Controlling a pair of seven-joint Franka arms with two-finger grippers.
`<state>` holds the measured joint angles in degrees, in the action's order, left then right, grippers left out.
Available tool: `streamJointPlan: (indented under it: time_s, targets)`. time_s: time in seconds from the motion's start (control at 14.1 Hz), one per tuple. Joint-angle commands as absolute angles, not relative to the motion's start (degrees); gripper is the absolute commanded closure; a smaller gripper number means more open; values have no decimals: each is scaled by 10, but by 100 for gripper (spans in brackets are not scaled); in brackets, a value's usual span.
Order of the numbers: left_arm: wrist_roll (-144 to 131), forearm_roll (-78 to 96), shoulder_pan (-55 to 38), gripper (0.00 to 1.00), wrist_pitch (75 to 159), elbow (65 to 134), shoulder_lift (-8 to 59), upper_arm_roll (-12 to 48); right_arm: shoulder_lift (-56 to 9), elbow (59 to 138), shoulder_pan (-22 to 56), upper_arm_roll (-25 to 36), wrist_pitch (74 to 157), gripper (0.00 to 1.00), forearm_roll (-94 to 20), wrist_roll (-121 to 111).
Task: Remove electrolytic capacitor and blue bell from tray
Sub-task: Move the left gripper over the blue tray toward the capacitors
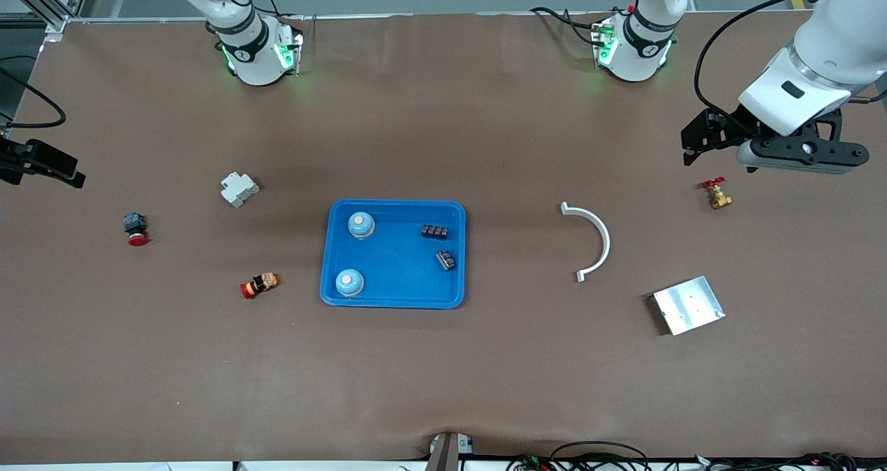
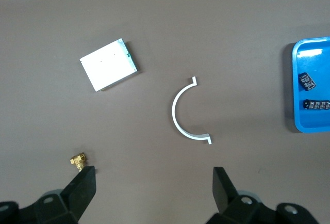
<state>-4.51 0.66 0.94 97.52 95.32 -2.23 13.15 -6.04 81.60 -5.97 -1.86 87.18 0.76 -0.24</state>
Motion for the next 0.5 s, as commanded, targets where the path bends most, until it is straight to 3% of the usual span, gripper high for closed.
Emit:
streamJointPlan:
  time_s: [0.0,0.42]
  targets:
    - [-34,-4,13,0,974,946,-20,133,-59,809,-62,-21,867,0,10,-7]
    - [-46,-5,9,0,973,949,-21,140,-60,809,-62,-21,868,0,7,-7]
